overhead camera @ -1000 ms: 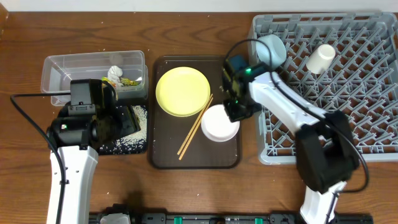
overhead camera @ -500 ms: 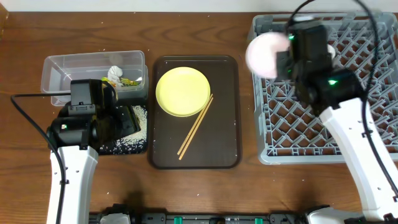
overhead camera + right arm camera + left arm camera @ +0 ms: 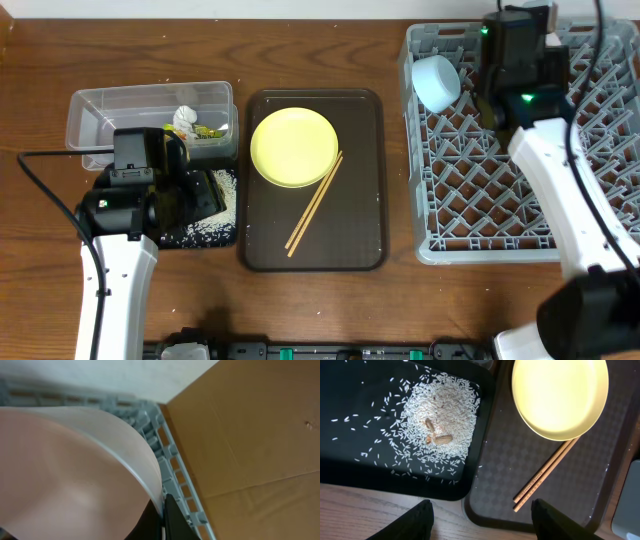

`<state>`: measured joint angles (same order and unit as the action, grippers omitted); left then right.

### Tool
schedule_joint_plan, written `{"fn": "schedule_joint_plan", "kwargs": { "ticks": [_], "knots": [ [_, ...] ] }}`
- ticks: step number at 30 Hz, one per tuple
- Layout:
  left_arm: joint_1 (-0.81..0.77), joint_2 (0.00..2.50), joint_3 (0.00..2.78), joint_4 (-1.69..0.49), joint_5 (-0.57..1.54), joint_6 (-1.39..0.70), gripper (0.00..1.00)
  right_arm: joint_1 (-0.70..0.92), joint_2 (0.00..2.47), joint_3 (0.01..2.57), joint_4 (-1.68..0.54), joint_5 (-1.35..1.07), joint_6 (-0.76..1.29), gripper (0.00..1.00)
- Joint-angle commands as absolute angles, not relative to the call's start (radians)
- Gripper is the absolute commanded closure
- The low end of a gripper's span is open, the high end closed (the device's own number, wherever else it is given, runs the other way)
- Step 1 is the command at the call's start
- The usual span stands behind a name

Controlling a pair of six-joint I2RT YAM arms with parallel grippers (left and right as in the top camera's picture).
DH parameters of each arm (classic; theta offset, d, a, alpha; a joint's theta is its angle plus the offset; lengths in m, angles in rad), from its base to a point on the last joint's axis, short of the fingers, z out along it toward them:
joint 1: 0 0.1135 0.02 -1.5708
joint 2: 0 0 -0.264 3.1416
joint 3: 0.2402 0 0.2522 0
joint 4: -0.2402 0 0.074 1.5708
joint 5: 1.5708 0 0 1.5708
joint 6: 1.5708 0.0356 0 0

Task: Sort waste into correct bins and load items into the dishwasher rack
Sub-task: 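Lift the white bowl with the right gripper and place it in the rack, then move the right gripper to the chopsticks and grasp one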

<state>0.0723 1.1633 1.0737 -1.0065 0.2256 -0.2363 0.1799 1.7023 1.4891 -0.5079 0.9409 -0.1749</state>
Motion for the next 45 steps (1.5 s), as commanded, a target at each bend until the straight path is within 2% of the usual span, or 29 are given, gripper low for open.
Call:
{"fn": "schedule_joint_plan", "kwargs": {
  "ticks": [1,8,17,21,26,32,38,39,45],
  "knots": [
    [0.077,1.168,1.070,-1.009,0.220,-0.242,0.34,0.183,1.772,1.492,-0.513,1.013,-0.233,0.99],
    [0.077,1.168,1.070,-1.009,0.221,-0.249,0.34,0.215,1.892,1.492,-0.519,1.014,-0.216,0.99],
    [0.077,1.168,1.070,-1.009,0.227,-0.258,0.34,0.258,1.925,1.492,-0.556,1.013,-0.195,0.99],
    [0.078,1.168,1.070,-1.009,0.227,-0.258,0.34,0.275,1.925,1.492,-0.636,1.013,-0.163,0.99],
    [0.078,1.168,1.070,-1.009,0.227,-0.258,0.35,0.287,1.924,1.492,-0.810,1.003,-0.004,0.99],
    [0.077,1.168,1.070,-1.009,0.227,-0.258,0.34,0.289,1.913,1.492,-0.955,0.802,0.191,0.99],
    [0.078,1.168,1.070,-1.009,0.227,-0.258,0.34,0.289,1.858,1.492,-1.005,0.585,0.236,0.99],
    [0.078,1.168,1.070,-1.009,0.227,-0.258,0.34,0.289,1.840,1.492,-1.011,0.554,0.236,0.98],
    [0.078,1.168,1.070,-1.009,0.227,-0.257,0.34,0.289,1.703,1.492,-1.019,0.469,0.235,0.61]
  ]
}}
